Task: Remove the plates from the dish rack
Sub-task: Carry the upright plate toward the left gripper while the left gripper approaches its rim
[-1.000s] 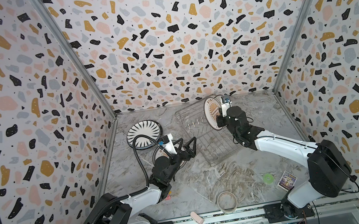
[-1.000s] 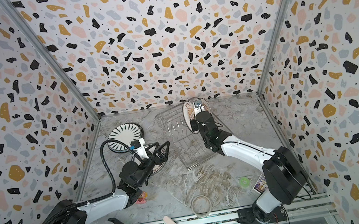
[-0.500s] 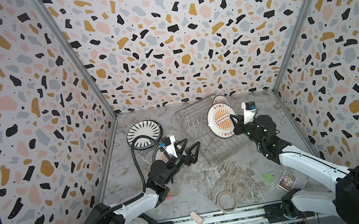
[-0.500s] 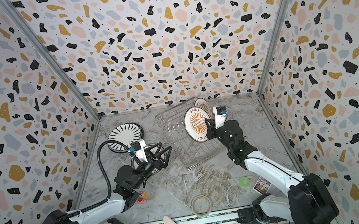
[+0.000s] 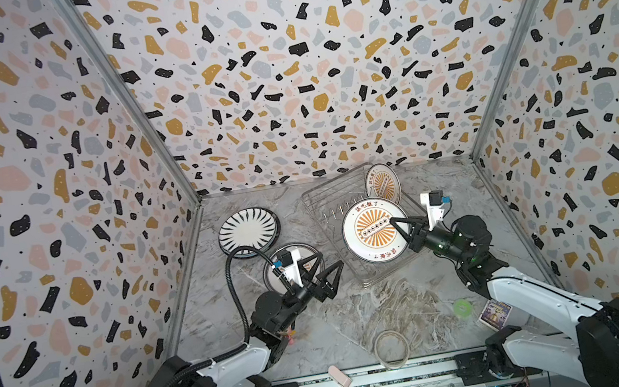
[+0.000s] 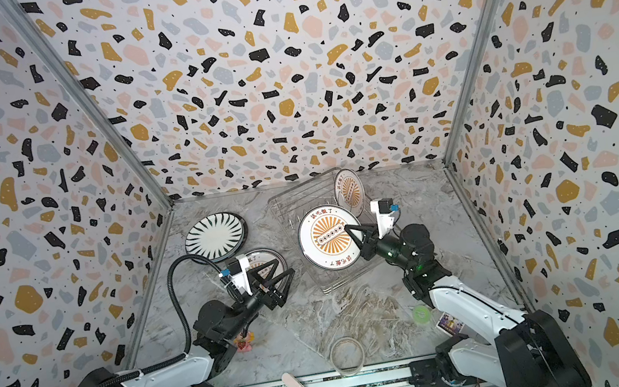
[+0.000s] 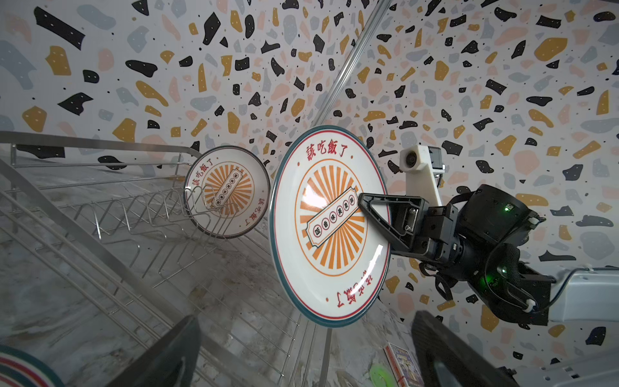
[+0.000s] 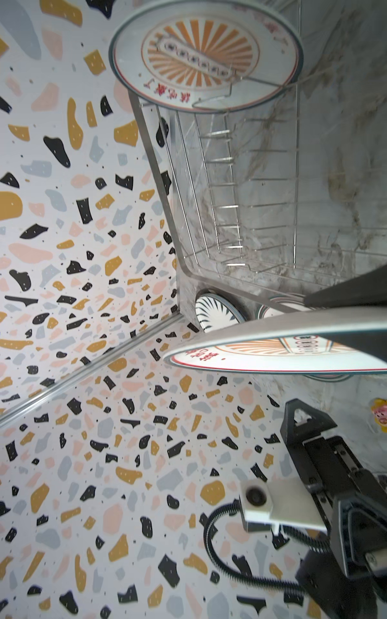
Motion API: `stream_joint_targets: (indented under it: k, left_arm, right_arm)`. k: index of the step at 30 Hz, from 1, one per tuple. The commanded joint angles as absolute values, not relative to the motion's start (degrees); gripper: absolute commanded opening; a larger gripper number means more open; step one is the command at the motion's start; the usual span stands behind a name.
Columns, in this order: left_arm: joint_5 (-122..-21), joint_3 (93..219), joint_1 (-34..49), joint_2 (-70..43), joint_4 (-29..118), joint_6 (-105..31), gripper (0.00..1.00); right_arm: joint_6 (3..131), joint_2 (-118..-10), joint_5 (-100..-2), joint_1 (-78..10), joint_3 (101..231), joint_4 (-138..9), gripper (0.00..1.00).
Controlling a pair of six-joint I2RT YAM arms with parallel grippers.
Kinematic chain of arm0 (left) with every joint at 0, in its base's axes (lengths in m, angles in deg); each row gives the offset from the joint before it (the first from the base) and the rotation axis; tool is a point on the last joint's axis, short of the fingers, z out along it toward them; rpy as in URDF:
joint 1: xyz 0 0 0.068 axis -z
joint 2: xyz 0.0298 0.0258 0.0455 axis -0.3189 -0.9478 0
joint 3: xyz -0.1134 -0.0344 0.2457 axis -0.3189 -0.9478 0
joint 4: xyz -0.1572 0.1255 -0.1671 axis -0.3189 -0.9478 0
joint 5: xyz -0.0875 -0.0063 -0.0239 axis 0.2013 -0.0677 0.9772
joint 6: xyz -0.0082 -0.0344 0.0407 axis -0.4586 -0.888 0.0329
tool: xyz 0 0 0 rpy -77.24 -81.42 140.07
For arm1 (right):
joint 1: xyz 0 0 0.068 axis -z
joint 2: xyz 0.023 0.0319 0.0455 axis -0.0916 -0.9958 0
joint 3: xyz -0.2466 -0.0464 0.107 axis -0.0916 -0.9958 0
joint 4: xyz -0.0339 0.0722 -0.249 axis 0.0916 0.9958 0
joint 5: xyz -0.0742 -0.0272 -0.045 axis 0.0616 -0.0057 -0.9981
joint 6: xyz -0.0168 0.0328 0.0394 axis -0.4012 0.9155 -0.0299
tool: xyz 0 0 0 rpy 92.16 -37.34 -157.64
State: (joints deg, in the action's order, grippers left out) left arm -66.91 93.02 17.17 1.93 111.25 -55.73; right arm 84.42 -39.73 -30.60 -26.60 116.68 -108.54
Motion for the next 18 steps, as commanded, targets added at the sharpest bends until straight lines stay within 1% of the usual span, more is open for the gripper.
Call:
stream_joint_targets:
  k: [1,5,9,14,16,18]
  left_arm:
    - [-65.3,92.4,17.4,0.9,119.1,-57.8,1.00]
    - [-63.5,93.5,17.7,-0.3,120.7,-59.5,0.91]
    - [-62.9,94.5,18.3,-1.3,120.8,-60.3,0.78]
    - [-62.7,98.2,20.5,-3.6,115.6,-60.3,0.52]
    - [-62.8,98.4,20.9,-4.2,115.7,-60.3,0.46]
    - [-64.4,98.9,21.0,-4.5,114.0,-60.6,0.35]
  right_arm:
    - [89.9,-39.1,-22.6,-26.4,115.6,-120.0,0.03]
    - [94.0,-40.8,-18.8,-26.5,113.3,-127.7,0.03]
    - [94.2,-42.5,-18.4,-27.4,112.7,-130.2,0.03]
    - [92.2,-45.0,-19.8,-29.4,114.0,-129.2,0.03]
    - [91.8,-45.6,-19.9,-30.0,114.4,-129.1,0.03]
    - [91.3,-45.8,-20.6,-30.2,114.5,-128.5,0.03]
